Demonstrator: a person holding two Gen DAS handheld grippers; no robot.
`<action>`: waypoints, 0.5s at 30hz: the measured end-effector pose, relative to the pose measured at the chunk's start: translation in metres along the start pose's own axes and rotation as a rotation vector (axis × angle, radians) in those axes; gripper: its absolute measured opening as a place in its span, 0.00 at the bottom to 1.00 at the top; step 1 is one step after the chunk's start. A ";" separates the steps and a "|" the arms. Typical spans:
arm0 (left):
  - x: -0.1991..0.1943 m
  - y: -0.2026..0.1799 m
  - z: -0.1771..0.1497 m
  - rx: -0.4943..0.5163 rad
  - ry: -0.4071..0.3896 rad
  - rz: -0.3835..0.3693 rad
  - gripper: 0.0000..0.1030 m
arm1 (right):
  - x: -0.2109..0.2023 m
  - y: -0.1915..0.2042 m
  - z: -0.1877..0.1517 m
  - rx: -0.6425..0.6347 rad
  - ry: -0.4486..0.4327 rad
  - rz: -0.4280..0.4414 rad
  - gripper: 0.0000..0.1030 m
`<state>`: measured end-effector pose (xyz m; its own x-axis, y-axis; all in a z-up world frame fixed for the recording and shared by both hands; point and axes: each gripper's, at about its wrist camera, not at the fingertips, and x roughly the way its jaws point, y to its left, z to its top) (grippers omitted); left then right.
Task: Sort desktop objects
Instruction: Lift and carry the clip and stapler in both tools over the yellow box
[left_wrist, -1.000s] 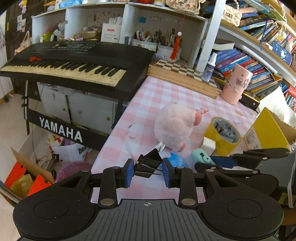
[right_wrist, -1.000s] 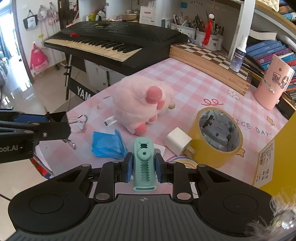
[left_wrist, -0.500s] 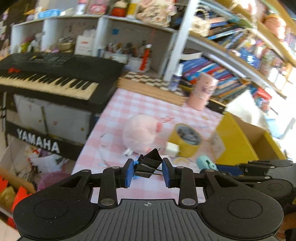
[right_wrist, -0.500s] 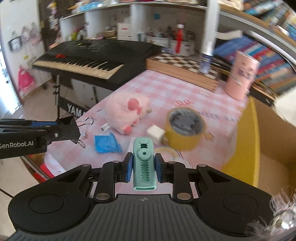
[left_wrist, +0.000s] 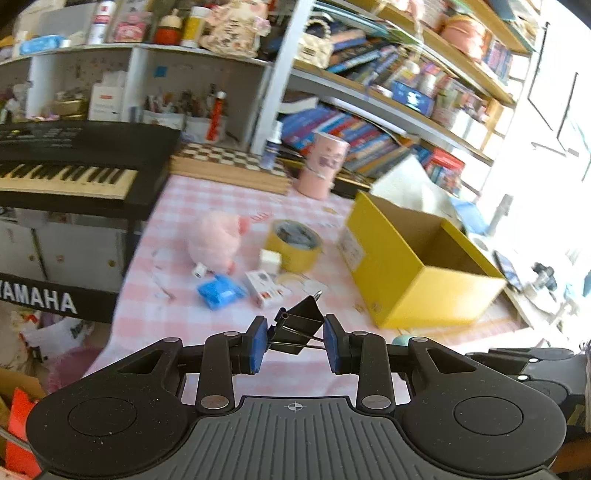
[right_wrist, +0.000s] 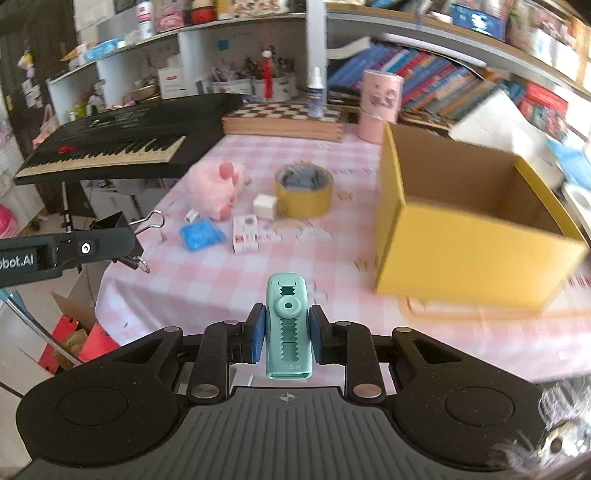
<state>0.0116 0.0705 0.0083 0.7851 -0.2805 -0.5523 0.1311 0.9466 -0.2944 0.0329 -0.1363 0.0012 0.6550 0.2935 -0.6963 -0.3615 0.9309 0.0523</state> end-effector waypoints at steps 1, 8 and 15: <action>-0.002 -0.002 -0.002 0.009 0.005 -0.013 0.31 | -0.005 0.000 -0.006 0.015 0.004 -0.010 0.22; -0.004 -0.020 -0.008 0.069 0.030 -0.101 0.31 | -0.028 -0.010 -0.030 0.124 0.015 -0.090 0.22; 0.003 -0.038 -0.013 0.112 0.057 -0.171 0.31 | -0.044 -0.023 -0.047 0.185 0.027 -0.144 0.22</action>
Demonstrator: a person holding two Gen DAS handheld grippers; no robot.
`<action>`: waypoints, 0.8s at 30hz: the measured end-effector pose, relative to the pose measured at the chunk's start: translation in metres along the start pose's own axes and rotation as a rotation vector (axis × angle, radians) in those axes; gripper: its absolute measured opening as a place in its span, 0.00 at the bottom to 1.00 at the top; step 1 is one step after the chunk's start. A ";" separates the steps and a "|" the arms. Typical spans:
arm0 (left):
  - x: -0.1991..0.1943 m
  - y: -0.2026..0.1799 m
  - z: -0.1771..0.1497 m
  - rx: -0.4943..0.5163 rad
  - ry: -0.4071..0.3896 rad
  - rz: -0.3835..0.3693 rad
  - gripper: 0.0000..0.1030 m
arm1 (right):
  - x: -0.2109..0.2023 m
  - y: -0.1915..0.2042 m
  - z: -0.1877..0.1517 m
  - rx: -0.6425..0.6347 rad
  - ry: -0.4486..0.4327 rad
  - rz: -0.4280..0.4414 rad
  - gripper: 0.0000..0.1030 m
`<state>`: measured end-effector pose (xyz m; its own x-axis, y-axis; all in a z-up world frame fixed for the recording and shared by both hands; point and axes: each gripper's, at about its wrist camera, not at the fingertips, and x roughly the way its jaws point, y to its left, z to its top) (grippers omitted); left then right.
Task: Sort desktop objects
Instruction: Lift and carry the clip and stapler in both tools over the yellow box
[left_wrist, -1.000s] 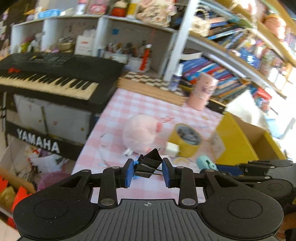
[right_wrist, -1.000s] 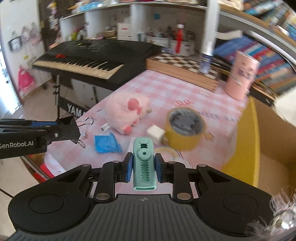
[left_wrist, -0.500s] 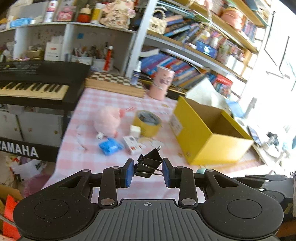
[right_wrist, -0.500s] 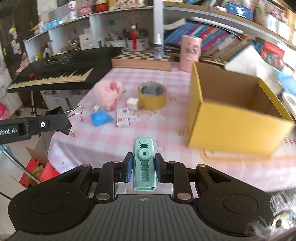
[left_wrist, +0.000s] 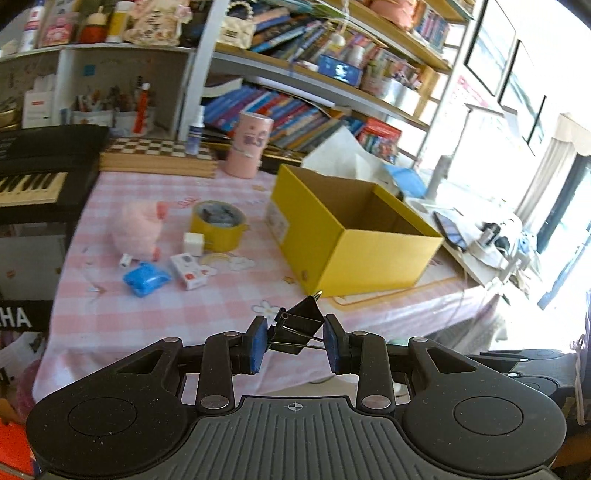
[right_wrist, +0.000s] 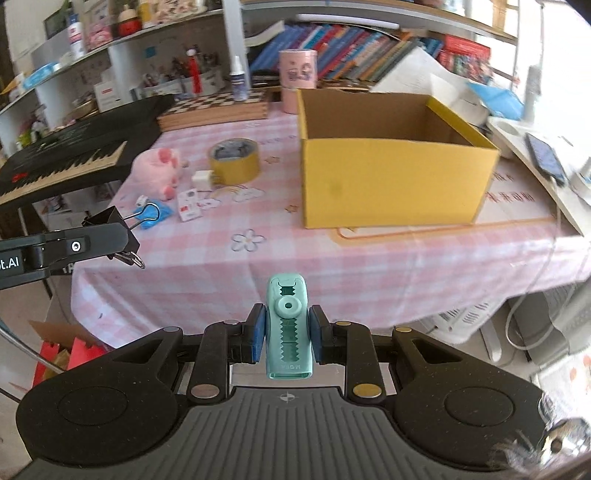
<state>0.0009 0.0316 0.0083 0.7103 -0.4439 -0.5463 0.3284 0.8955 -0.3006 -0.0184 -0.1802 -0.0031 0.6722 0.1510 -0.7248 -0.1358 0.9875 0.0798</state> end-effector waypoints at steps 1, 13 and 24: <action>0.001 -0.002 0.000 0.006 0.003 -0.007 0.31 | -0.001 -0.003 -0.001 0.010 0.000 -0.006 0.22; 0.021 -0.031 0.004 0.082 0.030 -0.087 0.31 | -0.013 -0.034 -0.012 0.098 -0.005 -0.075 0.22; 0.038 -0.049 0.011 0.127 0.040 -0.139 0.31 | -0.014 -0.055 -0.008 0.149 -0.013 -0.114 0.22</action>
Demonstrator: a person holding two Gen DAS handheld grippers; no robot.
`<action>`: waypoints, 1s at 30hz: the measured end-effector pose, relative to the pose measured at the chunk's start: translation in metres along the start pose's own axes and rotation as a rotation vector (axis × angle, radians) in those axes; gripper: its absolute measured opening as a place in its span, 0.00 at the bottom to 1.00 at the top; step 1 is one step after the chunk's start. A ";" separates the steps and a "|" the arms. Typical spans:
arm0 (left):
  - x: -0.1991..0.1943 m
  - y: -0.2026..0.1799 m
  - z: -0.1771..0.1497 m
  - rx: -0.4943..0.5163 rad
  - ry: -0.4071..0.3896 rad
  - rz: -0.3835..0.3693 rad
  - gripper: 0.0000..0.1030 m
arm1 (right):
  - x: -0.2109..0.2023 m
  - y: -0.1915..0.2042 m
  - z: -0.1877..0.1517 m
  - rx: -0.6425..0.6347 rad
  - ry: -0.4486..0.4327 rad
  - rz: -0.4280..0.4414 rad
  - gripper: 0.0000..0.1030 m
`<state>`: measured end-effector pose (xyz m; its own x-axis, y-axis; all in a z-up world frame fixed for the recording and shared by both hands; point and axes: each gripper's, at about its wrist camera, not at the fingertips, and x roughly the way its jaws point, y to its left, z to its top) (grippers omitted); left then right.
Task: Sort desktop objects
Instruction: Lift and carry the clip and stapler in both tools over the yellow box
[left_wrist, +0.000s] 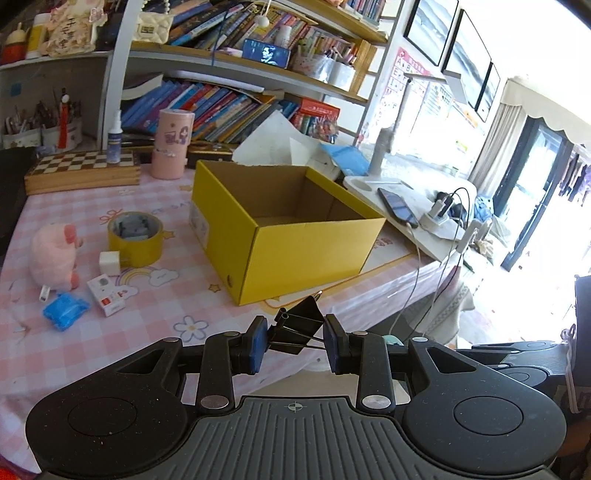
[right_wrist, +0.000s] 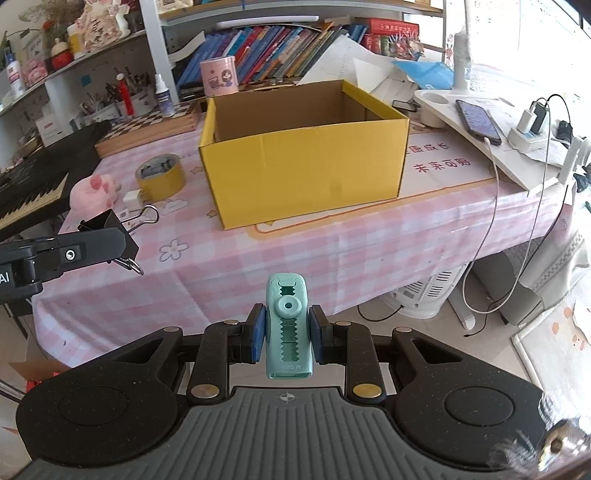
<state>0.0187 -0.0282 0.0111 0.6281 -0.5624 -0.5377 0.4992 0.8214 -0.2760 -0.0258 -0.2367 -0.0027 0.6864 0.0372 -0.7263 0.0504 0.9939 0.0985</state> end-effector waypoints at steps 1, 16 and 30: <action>0.002 -0.001 0.001 0.000 -0.001 -0.003 0.31 | 0.000 -0.001 0.001 0.000 0.000 -0.003 0.22; 0.025 -0.017 0.013 0.025 0.003 -0.030 0.31 | 0.008 -0.021 0.014 -0.002 0.005 -0.025 0.22; 0.052 -0.035 0.037 0.062 -0.029 -0.011 0.31 | 0.032 -0.045 0.039 -0.026 0.002 0.000 0.22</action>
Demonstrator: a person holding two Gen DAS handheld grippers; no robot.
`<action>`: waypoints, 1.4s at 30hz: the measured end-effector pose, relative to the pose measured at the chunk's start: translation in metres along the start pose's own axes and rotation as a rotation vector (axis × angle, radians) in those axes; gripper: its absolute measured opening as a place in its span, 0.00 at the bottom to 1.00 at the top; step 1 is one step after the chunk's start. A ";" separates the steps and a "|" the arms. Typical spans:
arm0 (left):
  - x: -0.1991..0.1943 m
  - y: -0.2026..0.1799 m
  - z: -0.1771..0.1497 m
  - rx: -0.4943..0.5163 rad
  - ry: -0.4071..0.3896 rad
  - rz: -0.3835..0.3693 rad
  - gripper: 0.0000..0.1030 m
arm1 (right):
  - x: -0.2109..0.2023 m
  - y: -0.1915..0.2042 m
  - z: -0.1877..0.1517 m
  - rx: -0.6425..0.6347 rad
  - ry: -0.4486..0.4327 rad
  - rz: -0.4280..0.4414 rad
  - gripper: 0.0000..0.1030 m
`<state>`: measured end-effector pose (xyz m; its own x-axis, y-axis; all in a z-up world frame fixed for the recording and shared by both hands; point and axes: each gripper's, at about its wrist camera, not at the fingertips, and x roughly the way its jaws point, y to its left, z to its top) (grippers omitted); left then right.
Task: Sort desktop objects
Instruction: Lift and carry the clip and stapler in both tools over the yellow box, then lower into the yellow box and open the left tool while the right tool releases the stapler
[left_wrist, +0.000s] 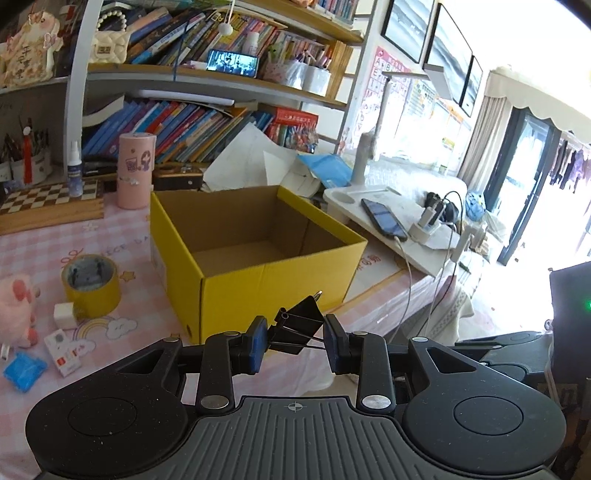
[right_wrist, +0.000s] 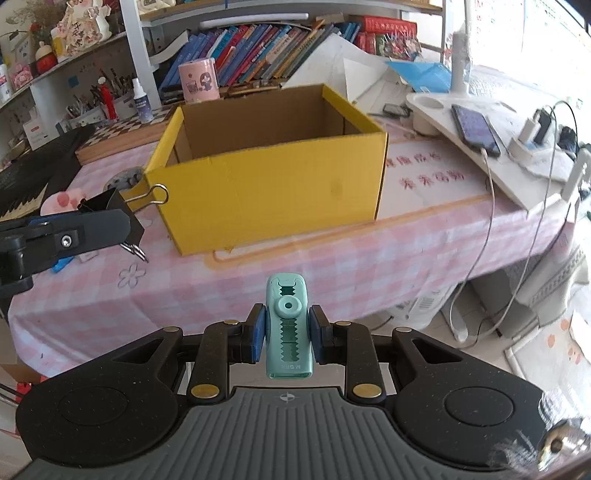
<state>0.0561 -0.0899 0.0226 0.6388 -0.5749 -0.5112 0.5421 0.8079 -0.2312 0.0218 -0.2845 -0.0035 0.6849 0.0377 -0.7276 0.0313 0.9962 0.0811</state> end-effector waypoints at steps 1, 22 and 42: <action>0.003 0.000 0.004 -0.006 -0.004 0.003 0.31 | 0.001 -0.002 0.004 -0.006 -0.009 0.003 0.22; 0.096 0.000 0.089 -0.061 -0.097 0.190 0.31 | 0.044 -0.061 0.142 -0.181 -0.204 0.117 0.22; 0.210 0.043 0.107 -0.140 0.189 0.365 0.31 | 0.195 -0.027 0.219 -0.672 0.054 0.182 0.22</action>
<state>0.2720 -0.1897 -0.0059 0.6570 -0.2250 -0.7195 0.2115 0.9711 -0.1106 0.3142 -0.3211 0.0013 0.5990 0.1956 -0.7765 -0.5498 0.8055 -0.2212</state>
